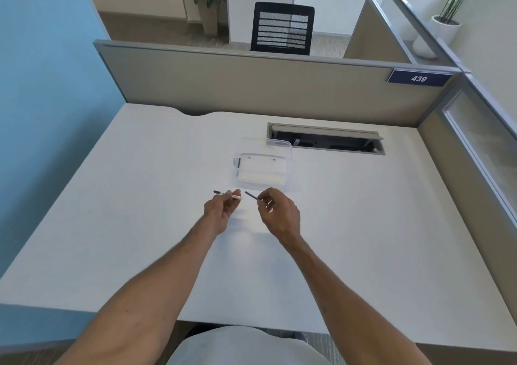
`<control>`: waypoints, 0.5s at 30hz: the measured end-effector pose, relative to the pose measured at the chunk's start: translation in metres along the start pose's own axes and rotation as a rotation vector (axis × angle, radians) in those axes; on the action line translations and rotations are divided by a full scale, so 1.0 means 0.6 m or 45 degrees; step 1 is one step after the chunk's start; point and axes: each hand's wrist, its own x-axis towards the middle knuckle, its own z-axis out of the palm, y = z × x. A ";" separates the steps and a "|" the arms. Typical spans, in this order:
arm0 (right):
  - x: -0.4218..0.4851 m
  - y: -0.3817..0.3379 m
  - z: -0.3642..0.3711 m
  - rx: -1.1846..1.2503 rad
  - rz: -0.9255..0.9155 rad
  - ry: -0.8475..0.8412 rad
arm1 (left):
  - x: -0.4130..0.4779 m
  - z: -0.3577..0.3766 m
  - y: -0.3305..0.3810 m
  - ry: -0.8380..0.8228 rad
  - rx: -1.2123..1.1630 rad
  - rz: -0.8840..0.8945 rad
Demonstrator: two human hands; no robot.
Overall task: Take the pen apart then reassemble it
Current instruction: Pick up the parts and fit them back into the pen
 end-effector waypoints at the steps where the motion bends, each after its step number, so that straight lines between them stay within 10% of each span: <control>1: -0.004 0.000 0.002 -0.010 -0.030 -0.005 | 0.004 0.000 0.001 0.011 0.003 0.013; 15: -0.012 0.000 0.011 -0.072 -0.155 -0.006 | 0.004 0.001 -0.004 0.027 0.052 0.066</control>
